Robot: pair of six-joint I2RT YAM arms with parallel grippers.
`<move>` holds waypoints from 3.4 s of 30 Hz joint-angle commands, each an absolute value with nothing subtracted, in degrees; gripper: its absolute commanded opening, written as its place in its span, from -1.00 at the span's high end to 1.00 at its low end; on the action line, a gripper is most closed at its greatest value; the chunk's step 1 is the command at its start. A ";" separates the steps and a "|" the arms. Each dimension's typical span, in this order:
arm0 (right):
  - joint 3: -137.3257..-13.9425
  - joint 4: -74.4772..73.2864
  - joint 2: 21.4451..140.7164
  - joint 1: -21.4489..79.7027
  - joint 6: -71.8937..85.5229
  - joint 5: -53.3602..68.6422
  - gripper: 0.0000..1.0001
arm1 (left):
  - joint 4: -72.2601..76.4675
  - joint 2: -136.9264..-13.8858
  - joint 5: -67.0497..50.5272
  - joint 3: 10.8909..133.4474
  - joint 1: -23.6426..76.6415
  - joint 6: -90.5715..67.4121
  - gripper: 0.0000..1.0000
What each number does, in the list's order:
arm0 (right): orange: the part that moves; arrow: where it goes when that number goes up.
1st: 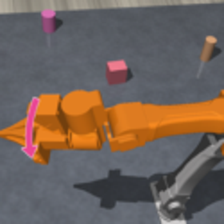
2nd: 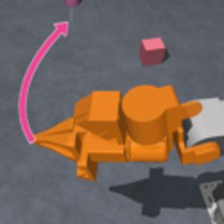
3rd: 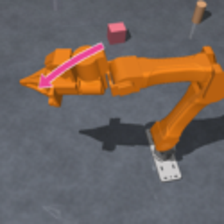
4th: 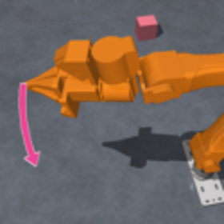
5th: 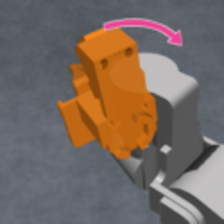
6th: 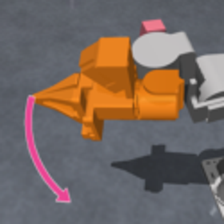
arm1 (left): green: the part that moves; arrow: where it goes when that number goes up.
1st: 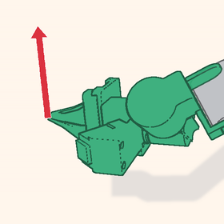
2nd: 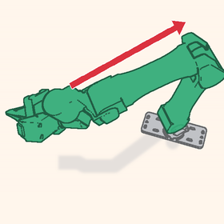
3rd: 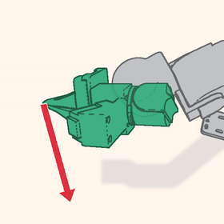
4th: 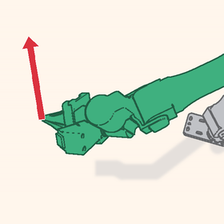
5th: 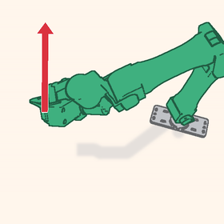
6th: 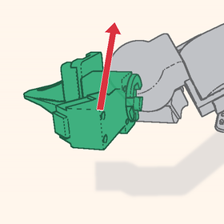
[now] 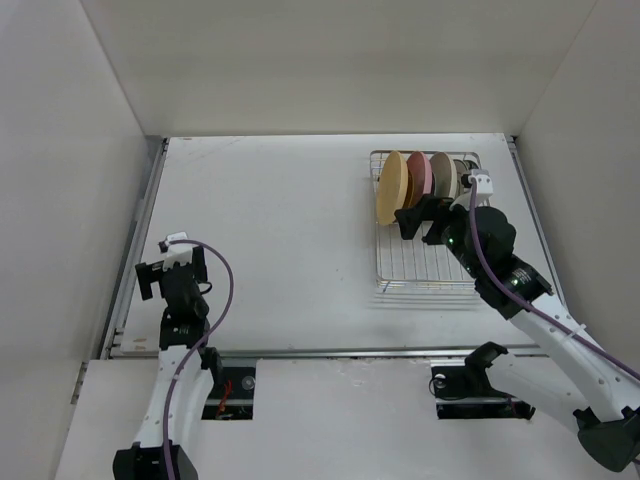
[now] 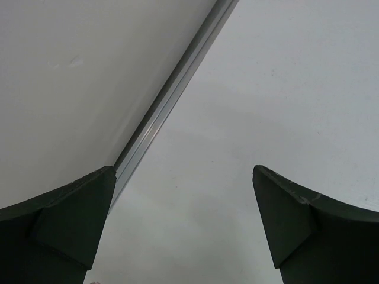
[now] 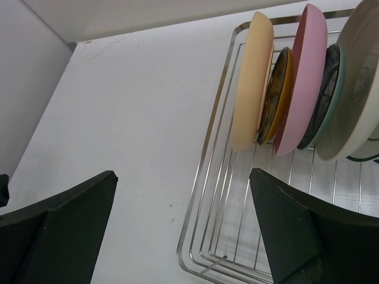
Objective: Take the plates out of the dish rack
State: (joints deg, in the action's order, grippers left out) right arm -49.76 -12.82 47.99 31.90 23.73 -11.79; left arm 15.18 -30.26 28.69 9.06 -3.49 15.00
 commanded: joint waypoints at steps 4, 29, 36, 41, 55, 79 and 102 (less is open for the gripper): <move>-50.10 -13.45 47.90 31.99 22.24 -12.57 -1.00 | 17.49 -30.85 29.08 12.04 -3.69 15.38 -1.00; -105.98 -38.73 90.42 29.45 18.71 -21.35 -0.35 | -45.00 -63.63 -23.99 77.07 -3.69 21.17 -1.00; -107.75 -41.75 98.07 29.44 21.18 -28.38 -0.13 | -43.87 -65.65 -7.33 78.40 -2.64 36.10 -1.00; -109.69 -44.21 102.83 28.31 23.46 -34.80 -0.13 | -41.48 -67.76 2.91 82.35 -2.64 34.11 -1.00; -110.47 -42.80 111.62 26.54 24.70 -33.23 -0.13 | -45.35 -64.07 0.35 73.22 -2.64 24.61 -1.00; -128.48 -52.46 104.77 28.29 15.47 -47.80 1.00 | -46.58 -64.60 -5.10 74.27 -2.64 21.80 -1.00; -115.15 -24.26 123.74 36.47 17.75 20.04 0.94 | -48.51 -58.89 3.69 64.34 -2.64 4.31 -0.98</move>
